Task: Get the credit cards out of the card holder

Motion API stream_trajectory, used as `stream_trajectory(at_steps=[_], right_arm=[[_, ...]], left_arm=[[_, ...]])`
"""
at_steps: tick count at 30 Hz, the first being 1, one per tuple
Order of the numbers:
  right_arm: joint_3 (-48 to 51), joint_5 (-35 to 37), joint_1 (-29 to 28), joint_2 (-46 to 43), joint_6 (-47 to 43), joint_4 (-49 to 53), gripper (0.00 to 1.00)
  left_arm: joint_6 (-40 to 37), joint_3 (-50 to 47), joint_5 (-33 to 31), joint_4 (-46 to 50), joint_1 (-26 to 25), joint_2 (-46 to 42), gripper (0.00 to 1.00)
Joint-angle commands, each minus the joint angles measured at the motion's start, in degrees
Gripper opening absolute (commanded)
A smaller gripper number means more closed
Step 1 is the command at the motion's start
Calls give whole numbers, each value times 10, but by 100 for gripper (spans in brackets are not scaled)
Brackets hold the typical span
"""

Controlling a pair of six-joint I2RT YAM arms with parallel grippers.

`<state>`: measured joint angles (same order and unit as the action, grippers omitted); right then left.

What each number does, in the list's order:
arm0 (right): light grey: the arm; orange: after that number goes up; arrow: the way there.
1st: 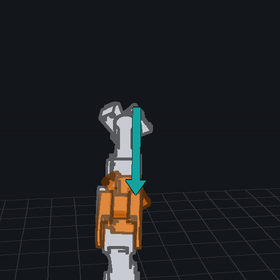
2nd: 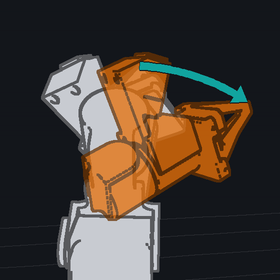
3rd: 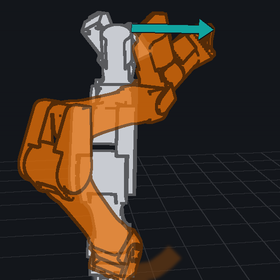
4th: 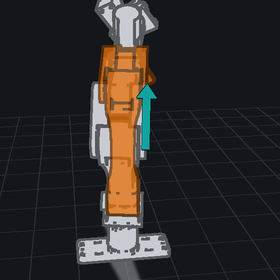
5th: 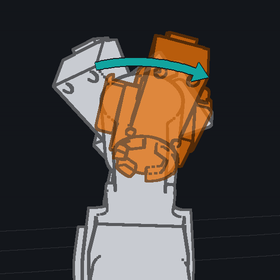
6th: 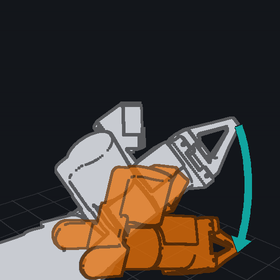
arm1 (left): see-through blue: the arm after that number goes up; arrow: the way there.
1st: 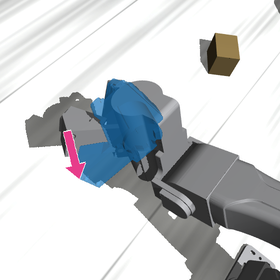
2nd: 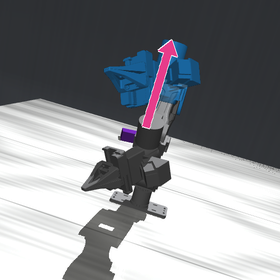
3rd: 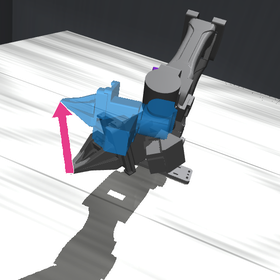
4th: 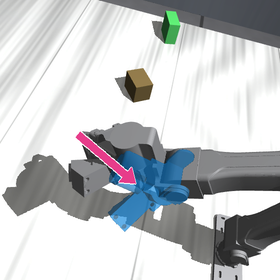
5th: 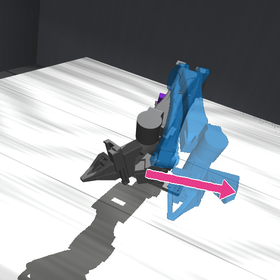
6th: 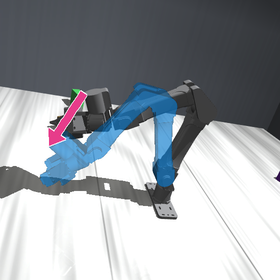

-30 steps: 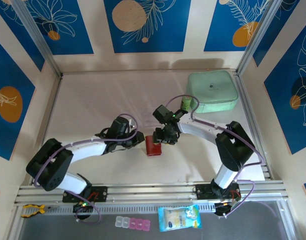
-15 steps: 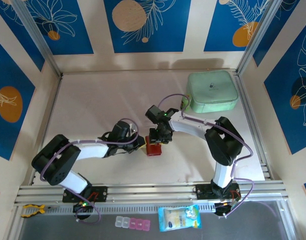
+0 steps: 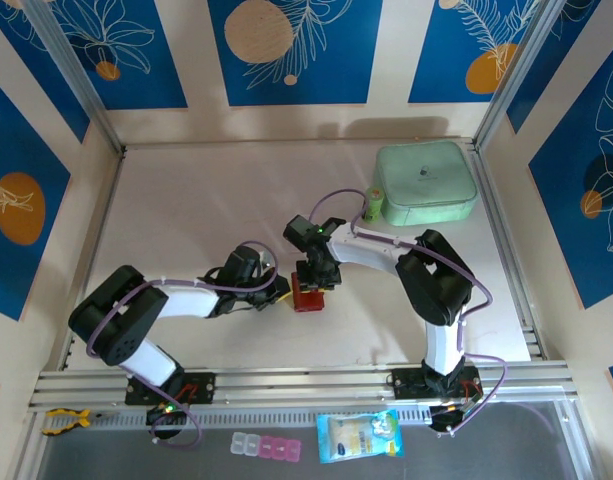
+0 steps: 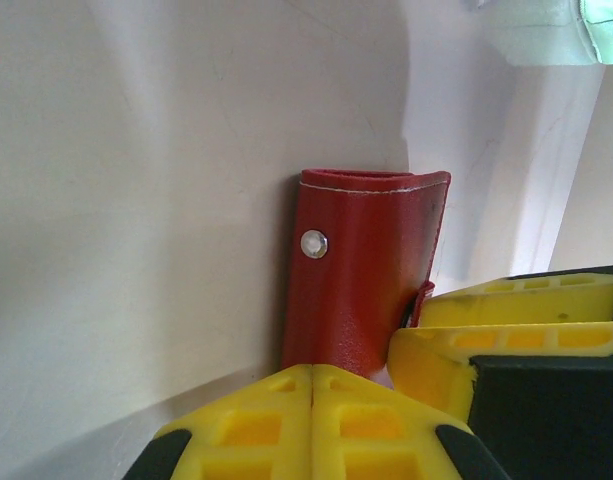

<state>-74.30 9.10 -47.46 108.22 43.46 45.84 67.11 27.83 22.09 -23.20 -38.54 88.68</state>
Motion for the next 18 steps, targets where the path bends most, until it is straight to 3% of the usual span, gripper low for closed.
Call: stream_trajectory(at_steps=[1,18], right_arm=[[-5,7,-4,15,6,18,34],[25,-14,-3,6,19,-10,16]], left_arm=[[2,-2,11,-10,-6,3,0],[-8,43,22,35,-13,-19,0]])
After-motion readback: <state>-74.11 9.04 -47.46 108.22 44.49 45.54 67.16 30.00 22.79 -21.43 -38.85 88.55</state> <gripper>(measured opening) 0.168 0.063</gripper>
